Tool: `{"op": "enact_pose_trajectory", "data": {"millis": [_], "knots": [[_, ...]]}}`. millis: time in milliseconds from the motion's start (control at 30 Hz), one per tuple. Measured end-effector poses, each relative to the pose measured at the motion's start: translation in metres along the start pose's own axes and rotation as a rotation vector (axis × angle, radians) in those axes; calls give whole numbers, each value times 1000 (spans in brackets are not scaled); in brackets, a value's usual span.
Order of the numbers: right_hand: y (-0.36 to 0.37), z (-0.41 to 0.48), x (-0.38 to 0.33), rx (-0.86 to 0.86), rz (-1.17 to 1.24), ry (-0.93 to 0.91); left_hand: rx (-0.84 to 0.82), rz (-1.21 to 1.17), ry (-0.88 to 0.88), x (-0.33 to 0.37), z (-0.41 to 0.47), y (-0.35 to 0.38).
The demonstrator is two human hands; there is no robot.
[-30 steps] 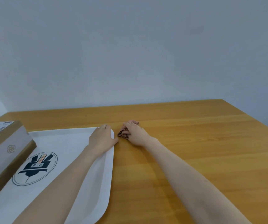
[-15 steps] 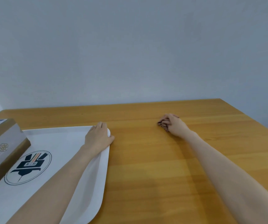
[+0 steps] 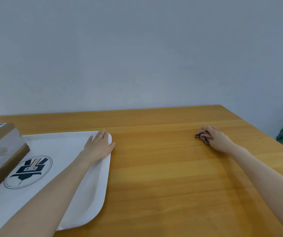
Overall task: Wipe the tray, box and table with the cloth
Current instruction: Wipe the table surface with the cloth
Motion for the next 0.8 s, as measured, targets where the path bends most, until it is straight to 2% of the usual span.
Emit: {"op": "enact_pose_trajectory", "data": {"millis": [433,600,800], "knots": [[6,-35,-23,-5,-131,2,-132,-203,42,5,-16,12],[24,-45,-59,-4,-100,-93,-150,-235,49,4,-12,15],[52,-49,-135,-68,-141,-264,-118,-190,35,2,-8,18]]}}
Point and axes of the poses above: each hand's wrist, its own z-axis towards the middle knuckle, its own y-axis out of the palm, x = y × z, the point moved 4 cm from there along z, towards the middle knuckle, and after that the axes turned 2 degrees about -x, right-handed, at the moved point
